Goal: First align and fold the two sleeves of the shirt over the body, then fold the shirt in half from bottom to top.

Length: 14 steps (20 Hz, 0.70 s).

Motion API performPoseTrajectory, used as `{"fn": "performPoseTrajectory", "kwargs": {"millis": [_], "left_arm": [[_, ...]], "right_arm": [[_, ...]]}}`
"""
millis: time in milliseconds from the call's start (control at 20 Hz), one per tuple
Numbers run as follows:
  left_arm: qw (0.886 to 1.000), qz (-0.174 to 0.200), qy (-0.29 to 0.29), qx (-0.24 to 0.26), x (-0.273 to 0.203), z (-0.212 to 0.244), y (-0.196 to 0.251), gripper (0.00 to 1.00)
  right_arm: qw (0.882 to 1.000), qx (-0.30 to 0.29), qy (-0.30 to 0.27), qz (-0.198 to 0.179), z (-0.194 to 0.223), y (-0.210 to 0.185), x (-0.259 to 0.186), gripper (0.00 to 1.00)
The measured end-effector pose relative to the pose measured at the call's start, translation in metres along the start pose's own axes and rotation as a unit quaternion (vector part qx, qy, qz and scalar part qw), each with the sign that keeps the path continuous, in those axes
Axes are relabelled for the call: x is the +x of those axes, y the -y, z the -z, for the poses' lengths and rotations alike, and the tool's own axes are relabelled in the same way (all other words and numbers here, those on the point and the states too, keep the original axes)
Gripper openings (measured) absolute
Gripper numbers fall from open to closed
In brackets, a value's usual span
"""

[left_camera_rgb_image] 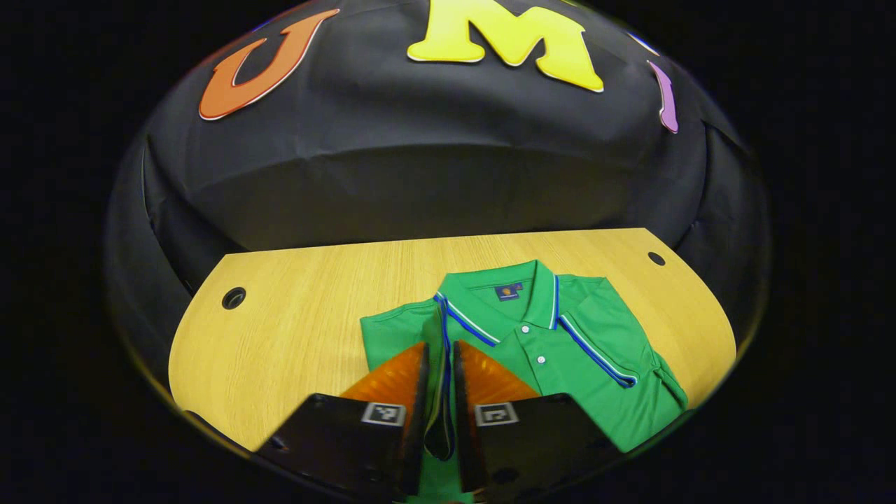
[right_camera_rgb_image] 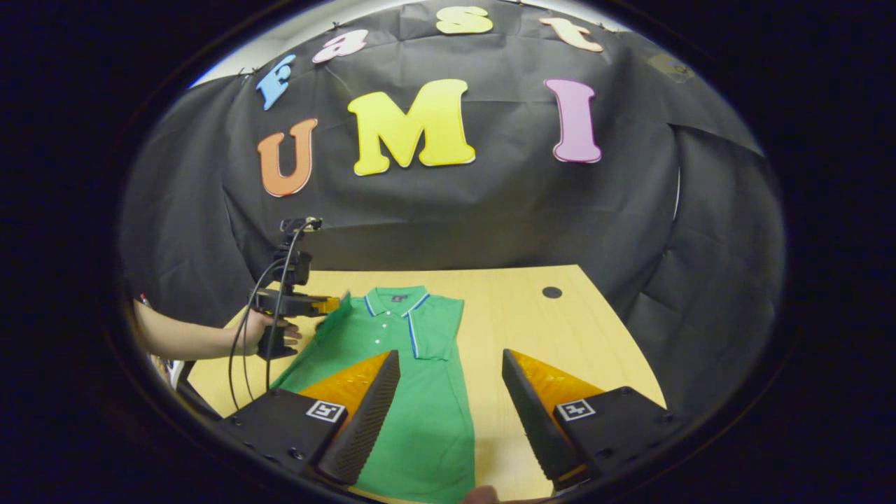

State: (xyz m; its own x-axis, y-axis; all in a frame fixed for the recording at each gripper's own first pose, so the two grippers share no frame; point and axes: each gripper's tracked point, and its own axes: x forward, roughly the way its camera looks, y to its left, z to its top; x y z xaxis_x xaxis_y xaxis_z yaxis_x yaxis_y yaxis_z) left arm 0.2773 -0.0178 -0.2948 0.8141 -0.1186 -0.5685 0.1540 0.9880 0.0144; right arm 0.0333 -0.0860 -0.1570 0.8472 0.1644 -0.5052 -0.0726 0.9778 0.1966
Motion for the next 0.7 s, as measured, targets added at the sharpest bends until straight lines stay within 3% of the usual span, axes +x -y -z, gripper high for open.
{"fn": "performPoseTrajectory", "kwargs": {"millis": [150, 500, 550, 700], "left_arm": [[1.0, -0.005, 0.007, 0.006, -0.012, -0.003, 0.006, 0.98], [0.999, -0.024, 0.038, -0.008, -0.102, -0.012, 0.004, 0.97], [0.999, -0.023, 0.043, -0.01, -0.12, -0.009, 0.006, 0.98], [0.999, -0.02, 0.047, -0.012, -0.173, 0.011, 0.011, 0.98]], "right_arm": [[1.0, 0.004, -0.006, -0.003, 0.008, 0.0, 0.0, 0.93], [0.999, -0.029, -0.008, -0.014, 0.016, -0.005, 0.009, 0.91], [0.999, -0.038, -0.016, -0.016, 0.022, -0.006, 0.011, 0.95], [0.998, -0.048, -0.038, -0.027, 0.04, -0.007, 0.012, 0.95]]}}
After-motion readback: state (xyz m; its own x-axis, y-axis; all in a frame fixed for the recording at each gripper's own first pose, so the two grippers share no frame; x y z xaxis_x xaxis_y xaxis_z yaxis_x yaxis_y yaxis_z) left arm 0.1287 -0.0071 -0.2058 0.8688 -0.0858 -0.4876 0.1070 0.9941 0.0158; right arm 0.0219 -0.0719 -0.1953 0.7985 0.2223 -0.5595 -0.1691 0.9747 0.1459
